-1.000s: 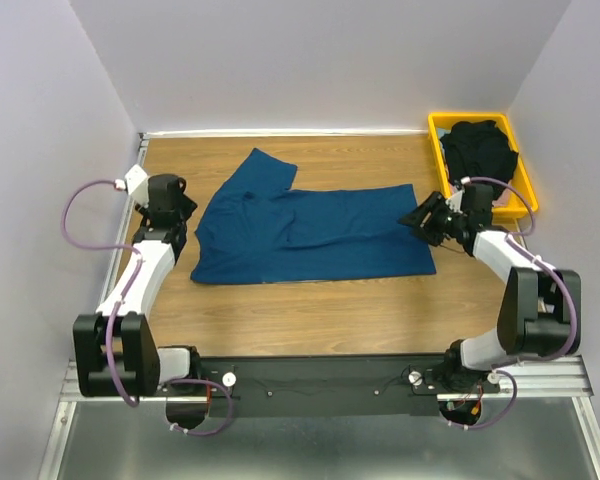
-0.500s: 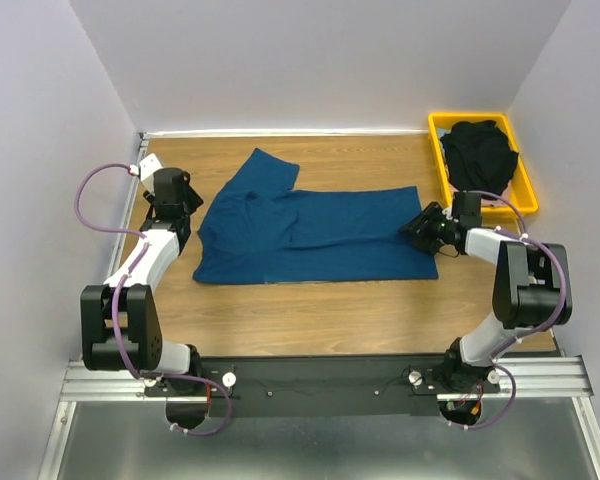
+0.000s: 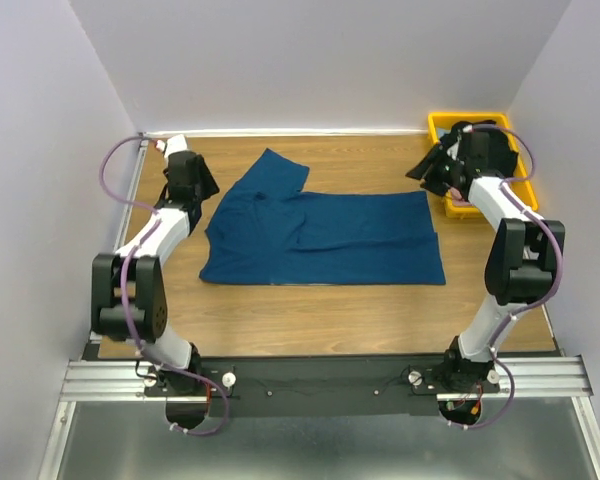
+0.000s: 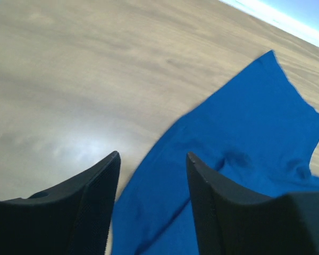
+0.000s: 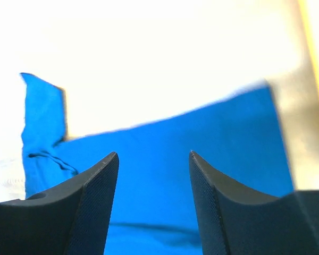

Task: Fold and stack the t-shirts
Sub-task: Fold the tshirt

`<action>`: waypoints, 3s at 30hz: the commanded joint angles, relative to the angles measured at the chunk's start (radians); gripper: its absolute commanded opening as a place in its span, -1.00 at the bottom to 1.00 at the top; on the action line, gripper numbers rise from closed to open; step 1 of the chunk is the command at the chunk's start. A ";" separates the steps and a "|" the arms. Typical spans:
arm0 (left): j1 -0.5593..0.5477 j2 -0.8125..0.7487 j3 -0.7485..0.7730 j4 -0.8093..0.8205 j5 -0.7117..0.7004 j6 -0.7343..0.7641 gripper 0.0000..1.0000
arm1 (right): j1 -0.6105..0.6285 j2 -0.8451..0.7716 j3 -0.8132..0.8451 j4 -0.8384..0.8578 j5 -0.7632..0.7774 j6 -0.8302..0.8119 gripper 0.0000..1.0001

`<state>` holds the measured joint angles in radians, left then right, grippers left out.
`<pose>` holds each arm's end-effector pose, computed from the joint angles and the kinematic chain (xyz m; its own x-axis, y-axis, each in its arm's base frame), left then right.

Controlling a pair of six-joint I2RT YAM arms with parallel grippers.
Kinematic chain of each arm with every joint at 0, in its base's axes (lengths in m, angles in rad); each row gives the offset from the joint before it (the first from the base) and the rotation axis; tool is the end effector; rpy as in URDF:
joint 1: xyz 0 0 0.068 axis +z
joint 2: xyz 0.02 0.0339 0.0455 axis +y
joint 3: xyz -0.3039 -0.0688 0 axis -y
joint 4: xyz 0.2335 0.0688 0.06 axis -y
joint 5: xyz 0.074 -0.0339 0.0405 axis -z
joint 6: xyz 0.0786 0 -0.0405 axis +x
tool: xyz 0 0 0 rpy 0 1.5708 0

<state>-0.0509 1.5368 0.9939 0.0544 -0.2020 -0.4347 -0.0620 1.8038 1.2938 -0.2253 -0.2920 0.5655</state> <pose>0.3743 -0.0033 0.2771 -0.3716 -0.3942 -0.8406 -0.3127 0.9056 -0.2865 0.4345 -0.0043 0.2474 -0.6477 0.5544 -0.5227 0.2289 0.7959 0.5604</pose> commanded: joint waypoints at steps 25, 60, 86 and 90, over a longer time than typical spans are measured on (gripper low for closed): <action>-0.049 0.599 0.558 -0.287 0.139 0.132 0.07 | 0.129 0.078 0.033 -0.097 0.079 -0.233 0.20; -0.072 0.700 0.663 -0.475 0.105 0.163 -1.00 | 0.152 0.298 0.303 -0.077 0.392 -0.444 0.21; -0.027 0.680 0.647 -0.444 0.085 0.148 -1.00 | 0.111 0.422 0.323 -0.078 0.441 -0.492 0.12; -0.027 0.678 0.643 -0.441 0.082 0.151 -1.00 | 0.103 0.422 0.311 -0.077 0.467 -0.489 0.12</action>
<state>-0.0868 2.1971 1.6474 -0.3550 -0.1116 -0.2890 0.0574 2.1860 1.6035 -0.2962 0.1200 0.0872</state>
